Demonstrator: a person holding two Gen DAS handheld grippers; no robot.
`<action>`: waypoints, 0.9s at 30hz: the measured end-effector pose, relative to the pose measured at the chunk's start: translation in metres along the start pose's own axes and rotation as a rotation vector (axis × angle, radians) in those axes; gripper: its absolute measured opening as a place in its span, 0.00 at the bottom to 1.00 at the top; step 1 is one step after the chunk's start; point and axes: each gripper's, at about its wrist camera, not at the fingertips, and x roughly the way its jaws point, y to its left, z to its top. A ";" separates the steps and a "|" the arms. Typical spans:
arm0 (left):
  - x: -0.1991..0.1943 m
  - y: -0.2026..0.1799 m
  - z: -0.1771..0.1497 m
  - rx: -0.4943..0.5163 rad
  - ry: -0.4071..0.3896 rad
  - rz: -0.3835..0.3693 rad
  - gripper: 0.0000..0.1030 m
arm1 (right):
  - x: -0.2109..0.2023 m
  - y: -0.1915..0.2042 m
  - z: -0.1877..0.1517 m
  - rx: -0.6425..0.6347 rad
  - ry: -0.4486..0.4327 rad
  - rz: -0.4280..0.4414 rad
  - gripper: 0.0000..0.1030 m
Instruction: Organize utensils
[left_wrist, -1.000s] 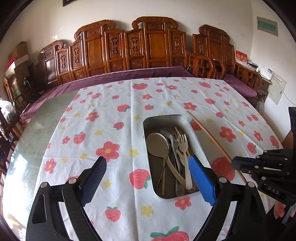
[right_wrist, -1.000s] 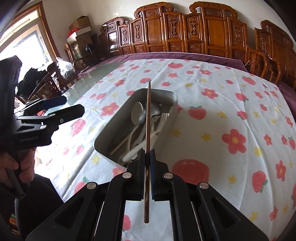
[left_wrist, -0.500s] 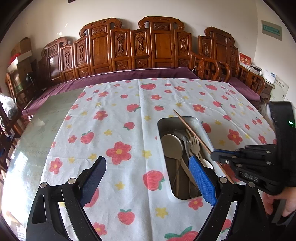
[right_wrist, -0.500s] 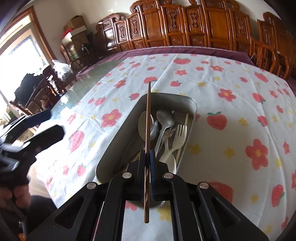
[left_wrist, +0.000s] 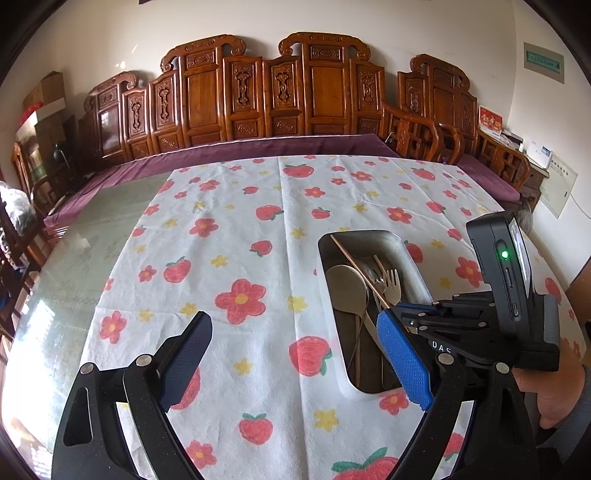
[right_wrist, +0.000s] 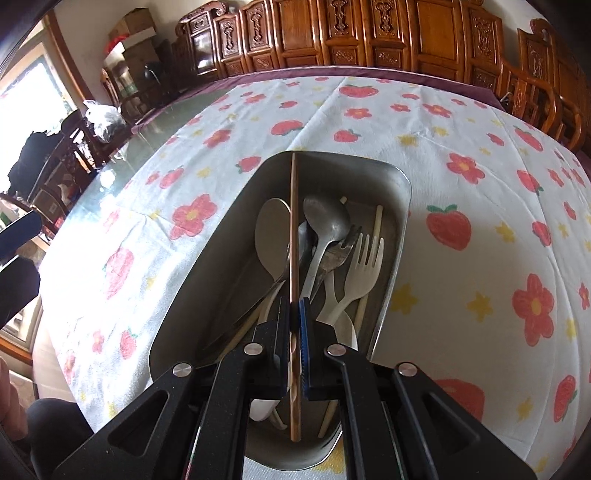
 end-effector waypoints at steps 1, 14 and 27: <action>0.000 0.000 0.000 -0.001 -0.001 -0.001 0.85 | -0.002 0.000 -0.001 -0.002 -0.006 0.004 0.08; -0.025 -0.020 -0.002 -0.003 -0.026 -0.010 0.85 | -0.080 -0.006 -0.029 -0.005 -0.146 -0.002 0.08; -0.071 -0.069 -0.015 -0.029 -0.052 -0.031 0.93 | -0.196 -0.036 -0.087 0.091 -0.291 -0.080 0.78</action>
